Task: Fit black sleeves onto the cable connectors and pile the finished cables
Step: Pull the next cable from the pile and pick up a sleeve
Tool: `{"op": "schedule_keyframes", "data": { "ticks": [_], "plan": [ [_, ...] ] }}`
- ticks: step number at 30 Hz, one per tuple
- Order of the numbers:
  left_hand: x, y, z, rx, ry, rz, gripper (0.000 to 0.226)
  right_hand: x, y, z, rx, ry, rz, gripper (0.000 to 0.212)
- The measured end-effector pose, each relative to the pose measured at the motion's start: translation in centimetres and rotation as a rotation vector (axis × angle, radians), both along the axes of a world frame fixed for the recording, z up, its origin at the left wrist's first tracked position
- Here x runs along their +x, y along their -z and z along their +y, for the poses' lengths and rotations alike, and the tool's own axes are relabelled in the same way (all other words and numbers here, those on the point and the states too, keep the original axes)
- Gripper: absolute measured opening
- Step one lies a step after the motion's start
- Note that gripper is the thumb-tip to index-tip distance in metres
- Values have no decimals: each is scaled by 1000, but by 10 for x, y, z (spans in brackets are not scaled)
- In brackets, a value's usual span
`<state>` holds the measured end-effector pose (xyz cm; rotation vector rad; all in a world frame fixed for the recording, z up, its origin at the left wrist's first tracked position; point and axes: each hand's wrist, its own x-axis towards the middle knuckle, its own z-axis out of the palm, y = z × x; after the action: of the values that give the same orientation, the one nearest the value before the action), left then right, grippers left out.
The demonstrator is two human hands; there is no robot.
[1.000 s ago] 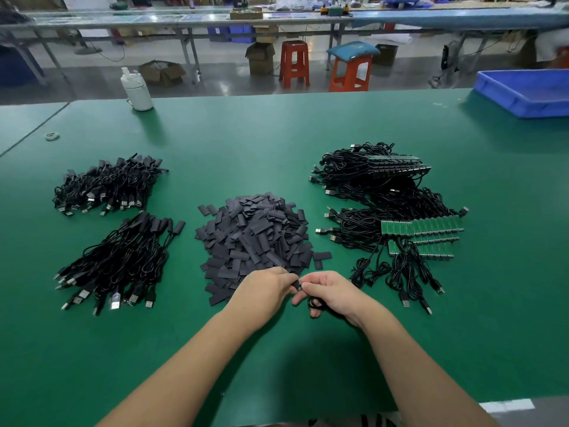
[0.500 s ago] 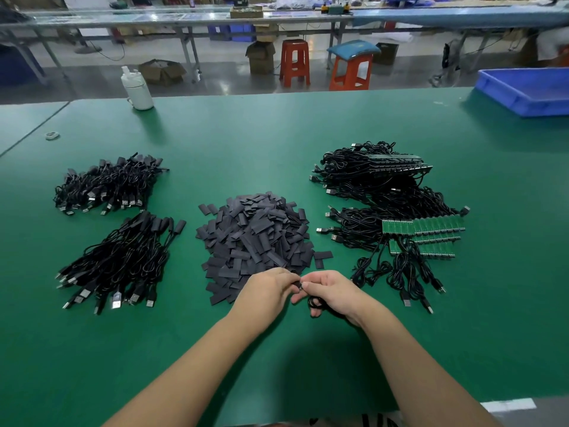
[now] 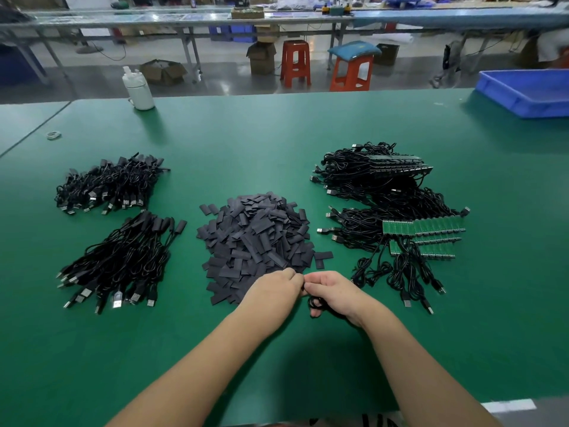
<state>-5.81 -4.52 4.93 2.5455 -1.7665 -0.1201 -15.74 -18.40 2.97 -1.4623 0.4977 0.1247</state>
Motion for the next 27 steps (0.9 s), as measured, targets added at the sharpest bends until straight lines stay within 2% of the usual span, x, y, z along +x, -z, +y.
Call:
{"op": "schedule_keyframes", "data": {
  "ticks": [7, 8, 10, 13, 17, 22, 25, 27],
  "plan": [
    [-9, 4, 0, 46, 20, -60, 51, -2, -1, 0, -4, -14, -6, 24],
    [-9, 5, 1, 2, 10, -8, 60, -2, -1, 0, -1, -4, -9, 23],
    [-12, 5, 2, -145, -108, 230, 74, -1, -1, 0, -1, 18, -3, 20],
    [-15, 4, 6, -472, -369, 562, 55, 0, -4, 0, 12, 35, 10, 17],
    [-8, 7, 14, -735, -598, 698, 29, 1, -11, 3, -27, 15, 19, 20],
    [-3, -1, 15, -820, -643, 1107, 30, 8, -33, 15, -50, 34, -68, 21],
    [-14, -8, 17, -812, -565, 1282, 33, 14, -52, 18, -190, 63, -158, 19],
    [-19, -11, 20, -821, -496, 1381, 32, 19, -62, 22, -182, 143, -200, 16]
  ]
}}
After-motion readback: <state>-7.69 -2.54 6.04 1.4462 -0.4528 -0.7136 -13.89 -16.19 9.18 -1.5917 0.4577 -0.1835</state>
